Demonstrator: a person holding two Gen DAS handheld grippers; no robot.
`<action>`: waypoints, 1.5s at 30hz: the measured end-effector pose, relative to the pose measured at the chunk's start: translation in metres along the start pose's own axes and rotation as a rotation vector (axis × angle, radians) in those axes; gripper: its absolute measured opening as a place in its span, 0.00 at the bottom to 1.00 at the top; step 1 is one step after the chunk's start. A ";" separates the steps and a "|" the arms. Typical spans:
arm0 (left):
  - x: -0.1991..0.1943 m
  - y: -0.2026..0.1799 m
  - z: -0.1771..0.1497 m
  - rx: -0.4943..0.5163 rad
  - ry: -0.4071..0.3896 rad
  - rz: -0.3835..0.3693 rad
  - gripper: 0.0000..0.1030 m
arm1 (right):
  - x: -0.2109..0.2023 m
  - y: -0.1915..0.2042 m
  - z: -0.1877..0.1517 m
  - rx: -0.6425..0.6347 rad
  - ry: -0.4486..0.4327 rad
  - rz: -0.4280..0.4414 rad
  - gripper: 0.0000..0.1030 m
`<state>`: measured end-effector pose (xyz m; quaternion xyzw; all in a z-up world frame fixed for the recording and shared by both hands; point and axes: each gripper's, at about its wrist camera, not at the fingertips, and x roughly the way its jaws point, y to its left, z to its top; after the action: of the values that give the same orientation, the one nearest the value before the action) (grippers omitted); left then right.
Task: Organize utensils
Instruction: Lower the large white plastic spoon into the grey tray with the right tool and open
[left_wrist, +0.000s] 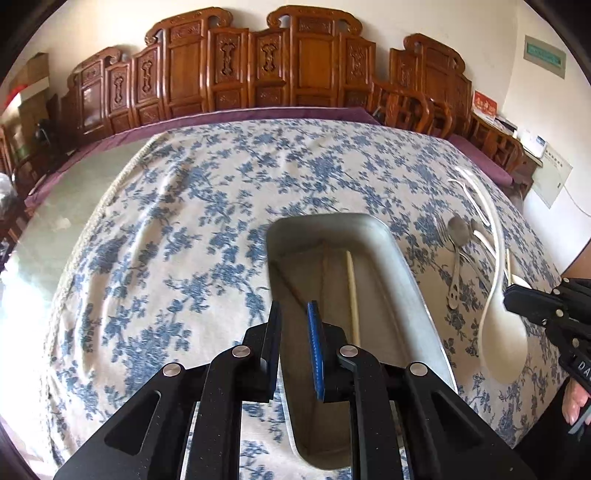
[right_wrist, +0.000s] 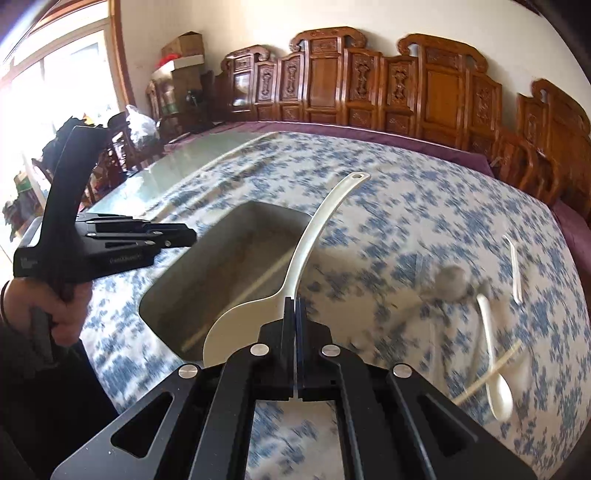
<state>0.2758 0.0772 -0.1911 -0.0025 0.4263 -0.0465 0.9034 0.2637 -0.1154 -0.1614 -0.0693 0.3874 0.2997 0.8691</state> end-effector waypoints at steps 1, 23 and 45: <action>-0.001 0.003 0.000 -0.005 -0.004 0.004 0.13 | 0.004 0.004 0.003 -0.005 0.003 0.008 0.01; -0.007 0.020 0.004 -0.039 -0.019 0.032 0.12 | 0.076 0.053 0.006 -0.067 0.123 0.069 0.02; -0.016 -0.060 0.007 0.041 -0.062 -0.066 0.28 | -0.036 -0.091 -0.046 0.100 0.040 -0.233 0.24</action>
<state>0.2658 0.0183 -0.1721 0.0004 0.3969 -0.0850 0.9139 0.2688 -0.2224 -0.1778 -0.0762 0.4087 0.1757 0.8924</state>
